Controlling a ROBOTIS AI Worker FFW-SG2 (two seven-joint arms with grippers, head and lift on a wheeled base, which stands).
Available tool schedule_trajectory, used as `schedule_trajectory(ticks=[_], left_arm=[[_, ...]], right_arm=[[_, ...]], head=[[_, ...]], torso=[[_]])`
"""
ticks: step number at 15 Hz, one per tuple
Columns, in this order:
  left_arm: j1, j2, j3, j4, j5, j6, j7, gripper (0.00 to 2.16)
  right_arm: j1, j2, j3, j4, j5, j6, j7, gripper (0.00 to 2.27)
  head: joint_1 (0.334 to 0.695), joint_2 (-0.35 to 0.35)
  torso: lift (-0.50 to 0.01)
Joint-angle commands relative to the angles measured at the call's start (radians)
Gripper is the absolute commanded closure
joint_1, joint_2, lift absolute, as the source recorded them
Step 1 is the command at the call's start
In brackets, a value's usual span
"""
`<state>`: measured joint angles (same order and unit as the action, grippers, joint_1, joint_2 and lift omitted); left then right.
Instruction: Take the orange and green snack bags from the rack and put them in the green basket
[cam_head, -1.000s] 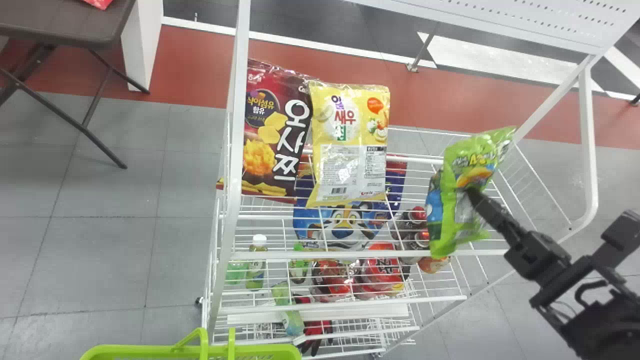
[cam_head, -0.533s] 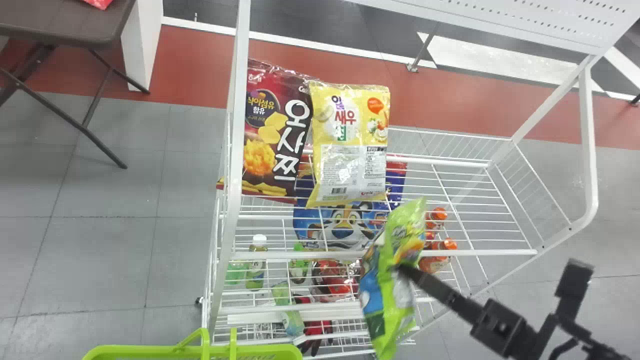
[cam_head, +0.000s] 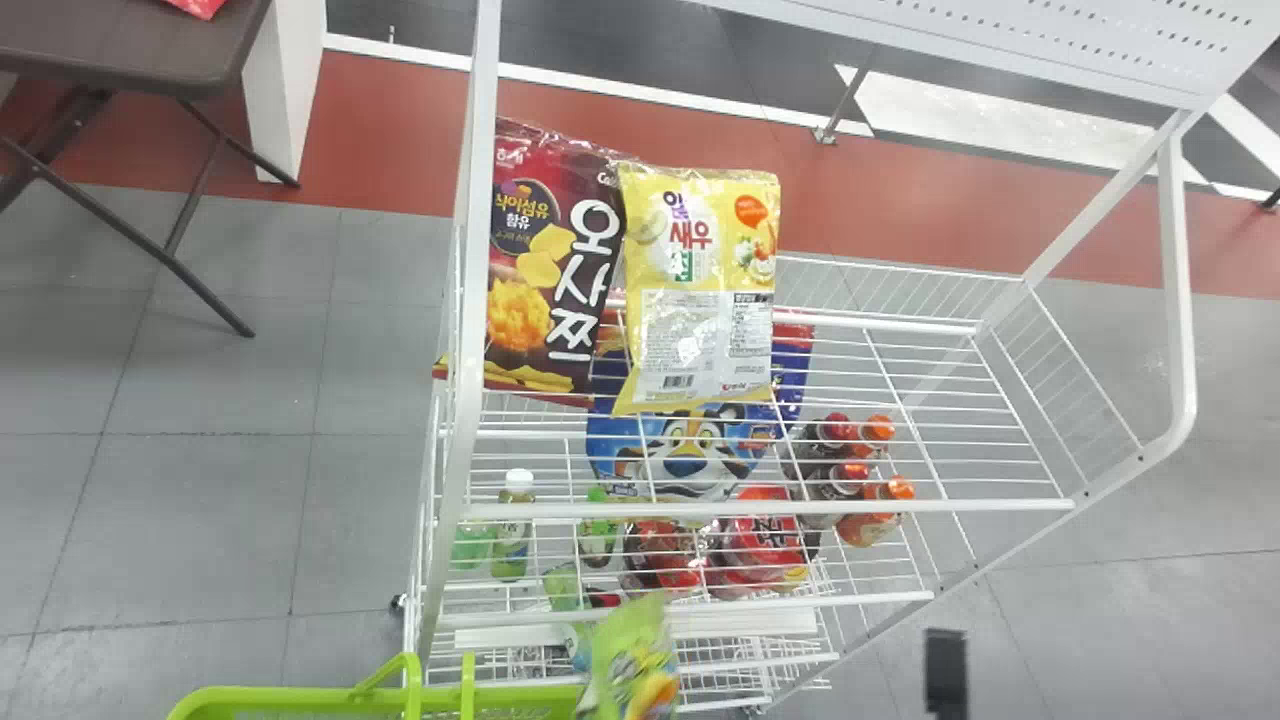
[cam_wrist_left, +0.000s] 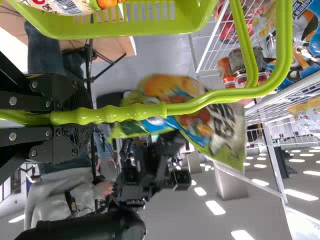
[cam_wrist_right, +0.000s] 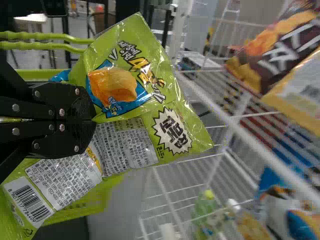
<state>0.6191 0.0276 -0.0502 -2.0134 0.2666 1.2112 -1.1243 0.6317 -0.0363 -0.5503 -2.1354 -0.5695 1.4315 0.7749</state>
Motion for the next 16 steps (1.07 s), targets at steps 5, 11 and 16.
schedule_trajectory(ticks=[5,11,16], left_arm=[[-0.007,0.0,0.0,0.007,0.002,0.0,-0.008,2.13],[-0.016,0.006,0.0,0.016,0.019,0.0,-0.022,2.13],[-0.015,0.005,-0.002,0.015,0.02,-0.003,-0.025,2.13]], right_arm=[[-0.007,-0.028,0.242,0.092,0.123,-0.085,-0.095,2.25],[-0.11,-0.043,0.383,0.249,0.154,-0.156,-0.149,2.25],[-0.182,-0.053,0.495,0.424,0.184,-0.3,-0.201,2.25]], head=[[0.695,-0.35],[0.695,-0.35],[0.695,-0.35]], torso=[[0.0],[0.0],[0.0]])
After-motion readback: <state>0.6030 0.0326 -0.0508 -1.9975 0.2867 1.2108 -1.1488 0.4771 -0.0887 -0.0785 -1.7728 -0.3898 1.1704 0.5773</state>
